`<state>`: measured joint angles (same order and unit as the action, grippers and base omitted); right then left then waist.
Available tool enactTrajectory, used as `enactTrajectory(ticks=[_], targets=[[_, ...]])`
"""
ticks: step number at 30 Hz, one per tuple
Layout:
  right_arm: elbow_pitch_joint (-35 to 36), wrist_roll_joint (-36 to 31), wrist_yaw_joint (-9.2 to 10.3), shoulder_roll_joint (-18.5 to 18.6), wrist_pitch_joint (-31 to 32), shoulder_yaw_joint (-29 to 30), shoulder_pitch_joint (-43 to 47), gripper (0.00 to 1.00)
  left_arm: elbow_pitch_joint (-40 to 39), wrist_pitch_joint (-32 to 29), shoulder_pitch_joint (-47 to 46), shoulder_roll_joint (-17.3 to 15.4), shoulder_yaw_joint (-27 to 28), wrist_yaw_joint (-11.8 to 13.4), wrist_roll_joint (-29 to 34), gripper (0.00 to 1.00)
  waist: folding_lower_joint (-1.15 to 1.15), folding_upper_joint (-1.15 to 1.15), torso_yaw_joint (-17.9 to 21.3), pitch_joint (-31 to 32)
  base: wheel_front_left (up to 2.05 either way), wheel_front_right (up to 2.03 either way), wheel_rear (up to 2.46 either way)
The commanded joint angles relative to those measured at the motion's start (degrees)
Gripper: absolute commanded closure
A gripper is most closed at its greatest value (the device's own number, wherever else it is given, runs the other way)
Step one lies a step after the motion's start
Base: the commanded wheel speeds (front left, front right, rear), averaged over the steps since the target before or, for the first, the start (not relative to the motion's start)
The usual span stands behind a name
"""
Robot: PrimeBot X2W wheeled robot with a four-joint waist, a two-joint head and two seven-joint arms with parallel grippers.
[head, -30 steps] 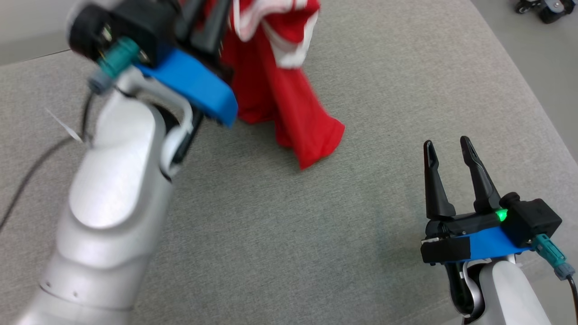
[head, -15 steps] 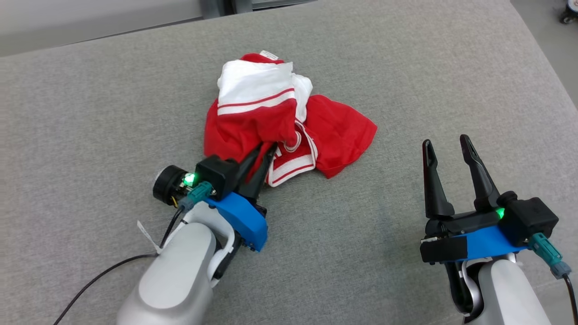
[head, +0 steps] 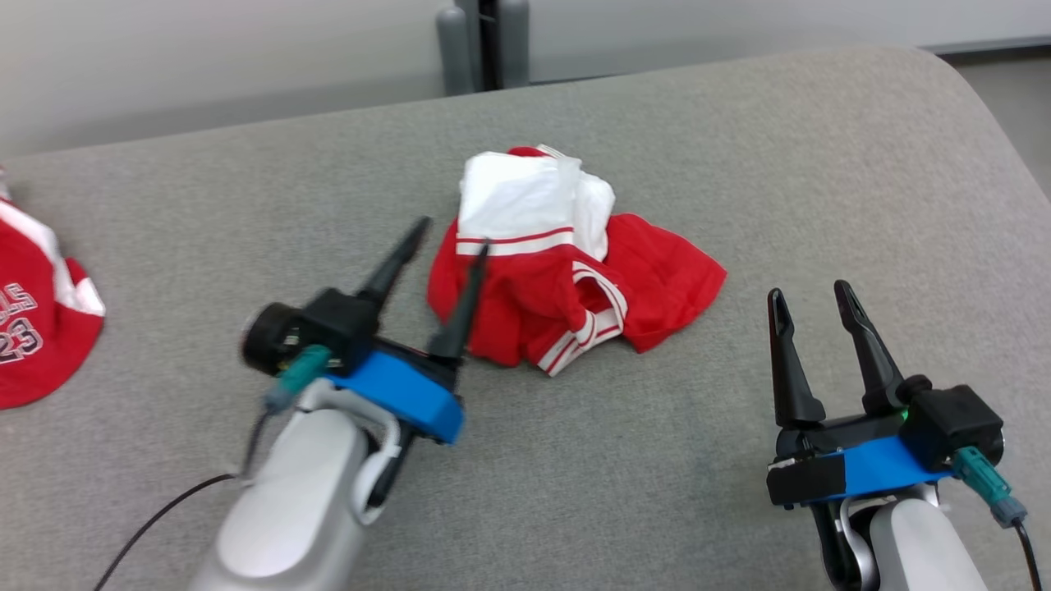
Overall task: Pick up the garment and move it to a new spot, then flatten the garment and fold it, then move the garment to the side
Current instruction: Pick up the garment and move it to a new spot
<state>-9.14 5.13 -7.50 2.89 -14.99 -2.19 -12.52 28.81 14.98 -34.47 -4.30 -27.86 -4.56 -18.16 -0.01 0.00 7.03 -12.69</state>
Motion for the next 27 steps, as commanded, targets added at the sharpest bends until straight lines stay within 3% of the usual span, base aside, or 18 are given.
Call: enactTrajectory(ticks=[1, 12, 20, 27], targets=[[-0.14, -0.24, 0.02, -0.02, -0.30, 0.11, 0.94, 0.00, -1.88, 0.24, 1.56, -1.27, 2.05, 0.63, -0.40, 0.00, 0.01, 0.00, -1.52, 1.41, 0.00, 0.00, 0.00], [0.10, -1.06, 0.02, -0.02, -0.30, 0.56, 2.29, 0.00, -13.05, 0.24, 13.69, -5.85, 18.02, 3.48, 1.28, 0.00, 0.01, 0.00, -4.27, 3.30, 0.00, 0.00, 0.00], [-0.25, -1.31, 0.02, -0.02, -0.30, 0.56, 3.58, 0.00, -15.59, 0.25, 21.80, -4.14, 26.47, 2.43, 3.80, 0.00, 0.01, 0.00, -5.19, 4.85, 0.00, 0.00, 0.00], [-0.69, -1.71, 0.02, -0.02, -0.30, 0.31, 4.26, 0.00, -14.48, 0.25, 25.61, -1.55, 29.29, 0.84, 6.97, 0.00, 0.01, 0.00, -5.60, 5.69, 0.00, 0.00, 0.00]])
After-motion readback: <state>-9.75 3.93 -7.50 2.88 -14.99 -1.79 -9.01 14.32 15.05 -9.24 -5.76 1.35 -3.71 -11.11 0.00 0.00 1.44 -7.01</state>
